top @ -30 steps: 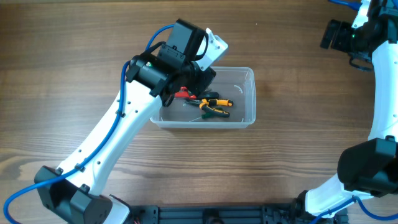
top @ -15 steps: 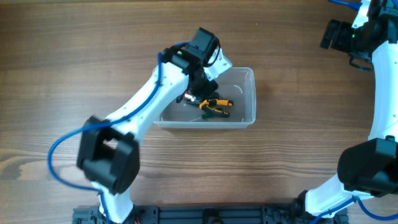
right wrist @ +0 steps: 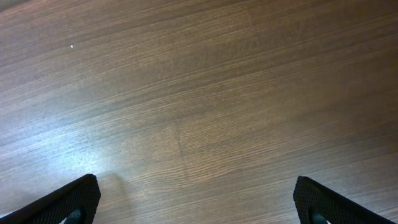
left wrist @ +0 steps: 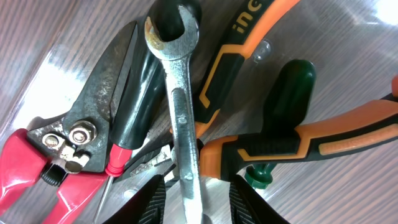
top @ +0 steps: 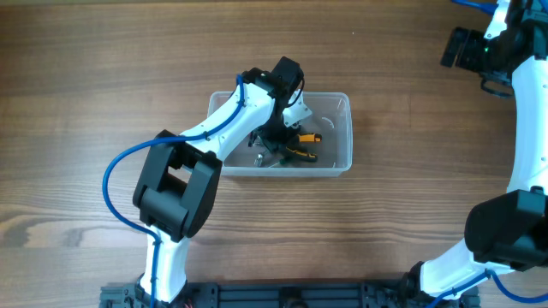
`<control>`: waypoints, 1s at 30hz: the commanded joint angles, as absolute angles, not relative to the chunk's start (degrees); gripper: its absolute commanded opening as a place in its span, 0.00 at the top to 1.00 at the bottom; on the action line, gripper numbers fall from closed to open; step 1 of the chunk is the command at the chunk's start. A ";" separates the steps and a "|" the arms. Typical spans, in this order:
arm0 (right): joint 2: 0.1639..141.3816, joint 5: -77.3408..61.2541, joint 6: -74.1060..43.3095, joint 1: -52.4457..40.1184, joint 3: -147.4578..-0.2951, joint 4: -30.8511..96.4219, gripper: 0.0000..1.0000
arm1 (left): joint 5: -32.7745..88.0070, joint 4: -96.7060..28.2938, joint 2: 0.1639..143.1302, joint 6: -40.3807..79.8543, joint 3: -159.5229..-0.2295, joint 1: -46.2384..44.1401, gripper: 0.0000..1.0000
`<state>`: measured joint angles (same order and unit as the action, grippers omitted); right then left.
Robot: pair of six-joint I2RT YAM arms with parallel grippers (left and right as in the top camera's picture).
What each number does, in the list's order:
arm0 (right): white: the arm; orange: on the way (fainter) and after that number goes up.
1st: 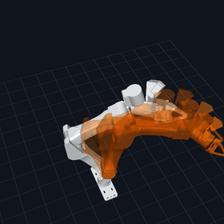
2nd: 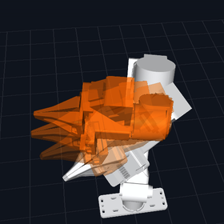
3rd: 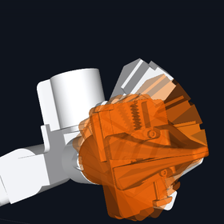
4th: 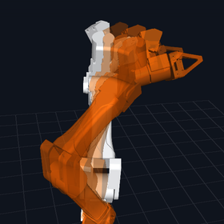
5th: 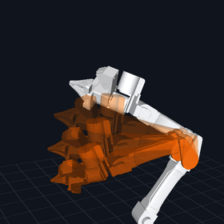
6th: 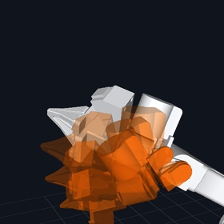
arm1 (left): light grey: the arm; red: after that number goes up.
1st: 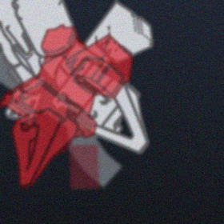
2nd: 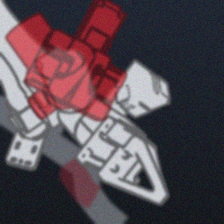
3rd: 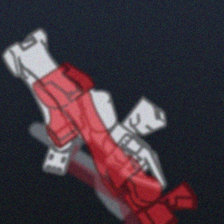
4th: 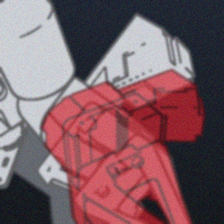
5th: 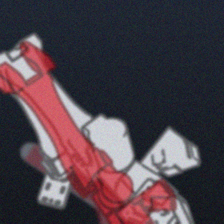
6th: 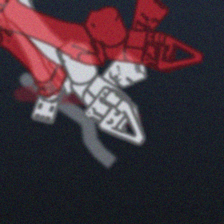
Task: Pack container
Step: 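Lower the wrench into the container and open the left gripper, then raise the left gripper away from the container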
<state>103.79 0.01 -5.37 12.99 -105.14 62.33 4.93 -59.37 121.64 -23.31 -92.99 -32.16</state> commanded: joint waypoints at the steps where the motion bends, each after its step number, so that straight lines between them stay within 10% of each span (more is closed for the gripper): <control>1: 102.54 -0.43 -6.02 12.78 -106.13 62.17 0.00 | 4.38 -59.92 122.45 -24.03 -93.67 -32.29 0.65; 11: 102.54 -0.43 -6.02 12.78 -106.13 62.17 0.00 | 4.38 -60.31 112.86 -24.03 -95.18 -32.08 0.56; 20: 102.54 -0.43 -6.00 12.78 -106.13 62.17 0.00 | 2.28 -56.16 97.27 -20.21 -99.94 -28.10 0.03; 30: 102.54 -0.43 -6.00 12.78 -106.13 62.17 0.00 | -6.92 -49.95 89.27 12.49 -99.94 -9.61 0.00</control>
<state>103.79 0.01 -5.34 12.99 -105.14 62.33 -1.48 -49.84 90.21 -5.50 -99.68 -16.10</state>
